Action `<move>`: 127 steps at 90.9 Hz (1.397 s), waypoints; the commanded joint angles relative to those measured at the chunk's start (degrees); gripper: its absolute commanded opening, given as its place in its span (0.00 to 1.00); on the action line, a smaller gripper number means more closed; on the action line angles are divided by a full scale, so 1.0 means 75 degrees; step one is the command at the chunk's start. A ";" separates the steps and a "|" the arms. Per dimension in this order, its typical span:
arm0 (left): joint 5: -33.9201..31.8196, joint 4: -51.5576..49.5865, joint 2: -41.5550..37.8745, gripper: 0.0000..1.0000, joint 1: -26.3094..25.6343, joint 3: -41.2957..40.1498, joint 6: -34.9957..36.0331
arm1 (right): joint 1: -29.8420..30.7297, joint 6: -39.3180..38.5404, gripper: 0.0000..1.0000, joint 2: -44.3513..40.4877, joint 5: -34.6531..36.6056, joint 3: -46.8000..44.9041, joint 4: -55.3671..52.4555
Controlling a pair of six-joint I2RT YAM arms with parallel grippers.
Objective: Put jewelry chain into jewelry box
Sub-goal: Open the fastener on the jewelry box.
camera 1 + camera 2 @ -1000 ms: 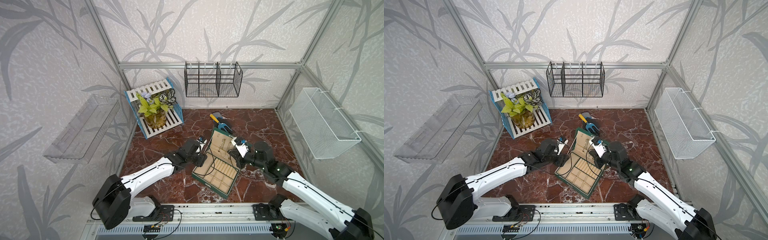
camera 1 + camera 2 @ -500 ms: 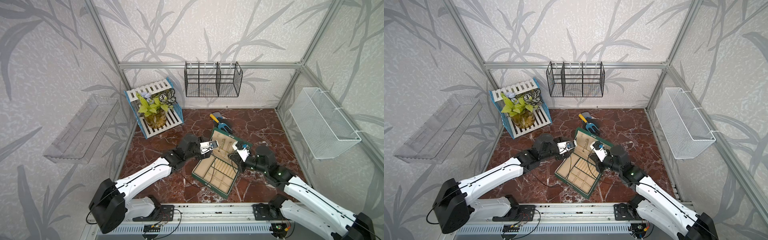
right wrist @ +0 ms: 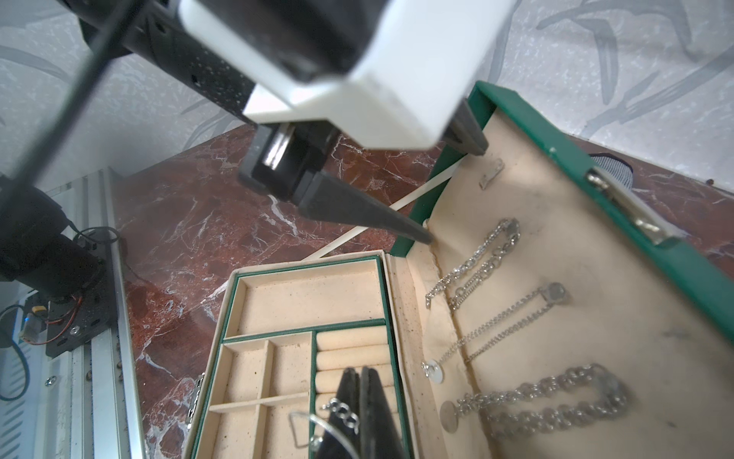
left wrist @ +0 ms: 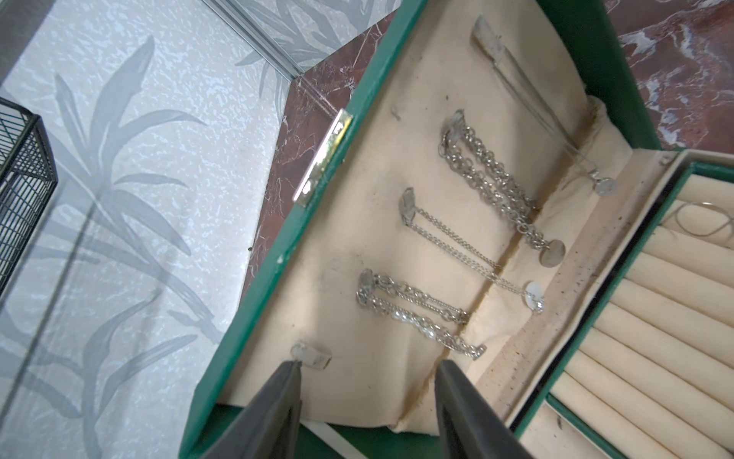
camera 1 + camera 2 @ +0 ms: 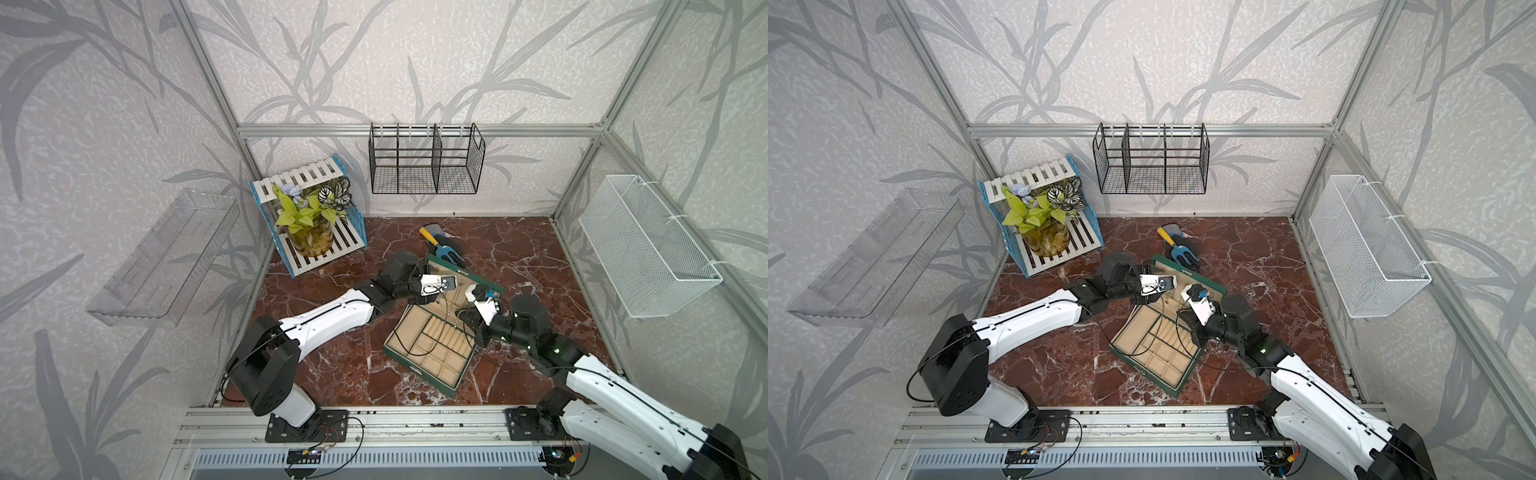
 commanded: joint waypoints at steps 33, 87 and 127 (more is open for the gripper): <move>-0.0697 0.0204 0.0552 0.57 -0.0004 0.0449 0.0589 | 0.0024 0.0121 0.00 -0.0223 -0.0067 -0.0187 0.0313; -0.0671 0.0014 0.0622 0.54 -0.0016 0.0299 0.0741 | 0.0018 0.0154 0.00 0.0015 -0.0144 -0.0213 0.0404; -0.0684 -0.0017 0.0214 0.53 -0.0170 -0.0211 0.1176 | 0.0018 0.0124 0.00 0.0096 -0.0045 -0.0266 0.0462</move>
